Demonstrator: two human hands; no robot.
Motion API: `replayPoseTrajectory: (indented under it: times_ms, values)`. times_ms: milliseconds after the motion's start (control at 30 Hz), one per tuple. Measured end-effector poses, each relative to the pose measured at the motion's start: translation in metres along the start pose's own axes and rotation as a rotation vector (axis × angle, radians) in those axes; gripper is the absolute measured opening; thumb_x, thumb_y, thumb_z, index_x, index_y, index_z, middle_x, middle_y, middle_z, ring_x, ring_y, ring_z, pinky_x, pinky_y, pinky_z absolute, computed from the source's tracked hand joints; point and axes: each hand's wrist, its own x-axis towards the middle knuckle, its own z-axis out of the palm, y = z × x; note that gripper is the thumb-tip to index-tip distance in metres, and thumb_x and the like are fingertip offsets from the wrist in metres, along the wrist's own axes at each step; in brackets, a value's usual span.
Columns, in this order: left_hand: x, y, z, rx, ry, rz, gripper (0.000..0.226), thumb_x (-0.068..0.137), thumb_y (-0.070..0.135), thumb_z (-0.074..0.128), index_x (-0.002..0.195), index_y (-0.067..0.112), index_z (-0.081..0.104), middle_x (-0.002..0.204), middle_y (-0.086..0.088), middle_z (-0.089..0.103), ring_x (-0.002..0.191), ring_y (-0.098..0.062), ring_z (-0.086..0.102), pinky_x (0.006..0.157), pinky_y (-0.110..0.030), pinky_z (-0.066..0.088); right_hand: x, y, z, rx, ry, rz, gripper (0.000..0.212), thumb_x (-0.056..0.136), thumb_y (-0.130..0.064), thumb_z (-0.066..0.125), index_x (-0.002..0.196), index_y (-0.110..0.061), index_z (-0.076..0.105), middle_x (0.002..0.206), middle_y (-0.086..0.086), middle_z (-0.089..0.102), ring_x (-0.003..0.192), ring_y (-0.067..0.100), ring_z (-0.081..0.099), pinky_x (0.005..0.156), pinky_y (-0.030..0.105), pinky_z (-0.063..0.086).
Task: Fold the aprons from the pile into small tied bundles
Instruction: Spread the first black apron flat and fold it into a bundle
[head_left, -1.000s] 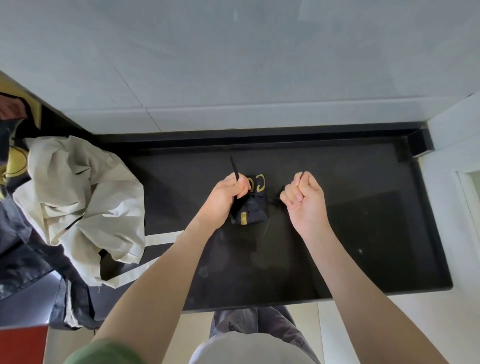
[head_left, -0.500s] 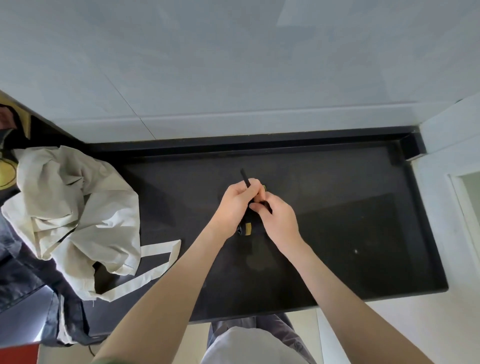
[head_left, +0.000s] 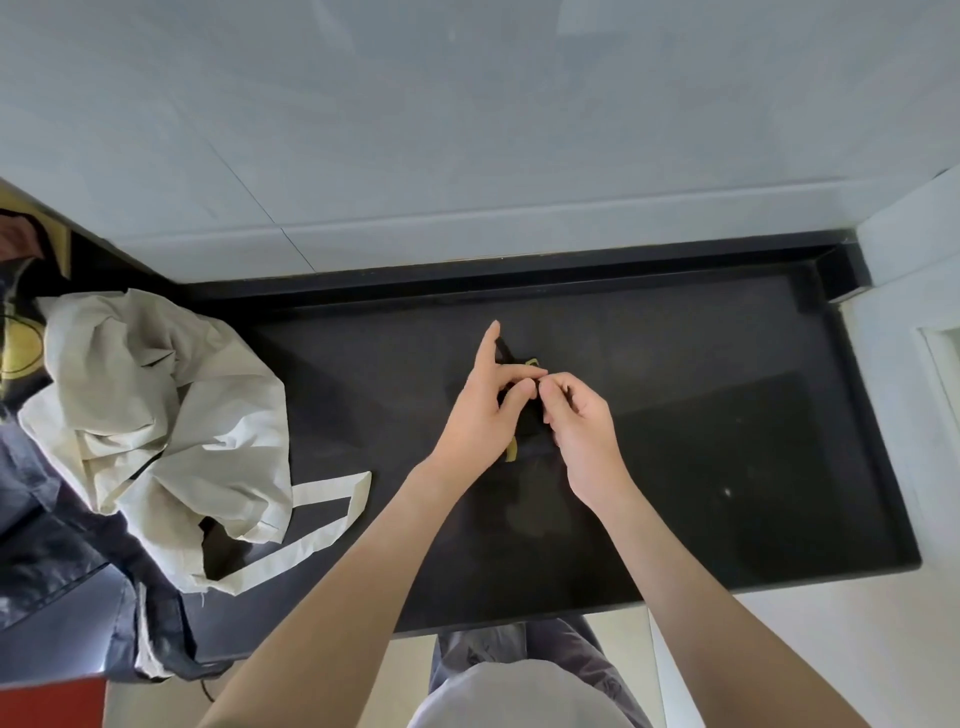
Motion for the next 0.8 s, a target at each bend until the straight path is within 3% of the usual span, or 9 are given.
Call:
replayPoseTrajectory:
  times_ms: [67,133,233,333,400,467,667,733,800]
  values:
    - [-0.003,-0.006,0.004,0.107,0.038,0.068,0.070,0.096,0.019,0.055,0.151,0.018,0.013,0.109,0.020,0.057,0.116,-0.009,0.053,0.114,-0.032,0.031,-0.002,-0.001,0.000,0.058,0.003,0.020,0.018,0.100,-0.022,0.049,0.093,-0.015,0.065,0.062,-0.013,0.053,0.060,-0.002,0.052,0.058,0.013,0.043]
    - [-0.008,-0.013,0.008,0.153,0.090,0.154,0.078,0.091,0.015,0.063,0.147,0.023,0.009,0.113,0.010,0.057,0.114,-0.011,0.054,0.113,-0.034,0.034,-0.002,-0.005,-0.001,0.126,0.006,0.065,0.017,0.099,-0.019,0.051,0.091,-0.017,0.066,0.063,-0.012,0.057,0.057,-0.001,0.052,0.054,0.011,0.042]
    - [-0.010,-0.019,0.011,0.129,0.123,0.179,0.087,0.086,0.009,0.068,0.144,0.024,0.005,0.118,0.000,0.059,0.111,-0.008,0.054,0.110,-0.021,0.035,0.001,-0.011,-0.004,0.195,-0.032,0.137,0.016,0.098,-0.017,0.052,0.092,-0.017,0.067,0.066,-0.003,0.055,0.049,0.004,0.047,0.047,0.012,0.037]
    - [-0.008,-0.011,0.009,0.090,0.099,0.118,0.066,0.089,0.009,0.065,0.143,0.019,0.028,0.117,0.009,0.055,0.106,0.001,0.051,0.105,-0.016,0.037,0.003,-0.006,-0.012,0.192,-0.117,0.100,0.016,0.099,-0.018,0.050,0.096,-0.016,0.066,0.065,-0.002,0.051,0.051,0.006,0.035,0.048,0.018,0.031]
    - [-0.008,-0.008,0.008,0.181,0.094,0.093,0.039,0.093,0.015,0.060,0.131,0.019,0.052,0.122,0.009,0.056,0.110,0.000,0.047,0.106,-0.025,0.039,0.003,-0.001,-0.015,0.206,-0.152,0.076,0.018,0.100,-0.016,0.047,0.094,-0.014,0.063,0.065,-0.002,0.049,0.053,0.007,0.034,0.051,0.019,0.030]
    - [-0.008,-0.008,0.008,0.226,0.100,0.095,0.027,0.095,0.020,0.057,0.121,0.018,0.063,0.130,0.007,0.056,0.118,-0.006,0.045,0.107,-0.025,0.034,0.003,0.001,-0.016,0.220,-0.160,0.071,0.020,0.101,-0.013,0.046,0.093,-0.015,0.064,0.069,0.002,0.049,0.059,0.011,0.037,0.058,0.022,0.033]
    - [-0.010,-0.009,0.020,0.371,0.140,0.183,0.030,0.093,0.020,0.060,0.122,0.012,0.064,0.135,-0.002,0.054,0.125,-0.023,0.039,0.106,-0.027,0.025,0.000,0.002,-0.021,0.272,-0.183,0.046,0.028,0.101,-0.010,0.044,0.105,-0.021,0.069,0.105,0.011,0.064,0.103,0.028,0.058,0.095,0.035,0.045]
    - [-0.013,-0.012,0.025,0.413,0.200,0.184,0.026,0.092,0.017,0.061,0.115,0.008,0.068,0.129,-0.007,0.058,0.122,-0.028,0.043,0.104,-0.029,0.028,-0.003,0.005,-0.018,0.221,-0.180,0.030,0.030,0.101,-0.014,0.045,0.102,-0.028,0.070,0.098,0.015,0.059,0.098,0.030,0.053,0.094,0.036,0.043]
    - [-0.014,-0.008,0.023,0.364,0.242,0.116,0.022,0.093,0.017,0.060,0.110,0.007,0.070,0.122,-0.006,0.060,0.118,-0.025,0.044,0.100,-0.021,0.028,-0.004,0.007,-0.016,0.164,-0.165,0.024,0.029,0.101,-0.015,0.045,0.102,-0.031,0.070,0.095,0.020,0.056,0.093,0.032,0.053,0.097,0.039,0.044]
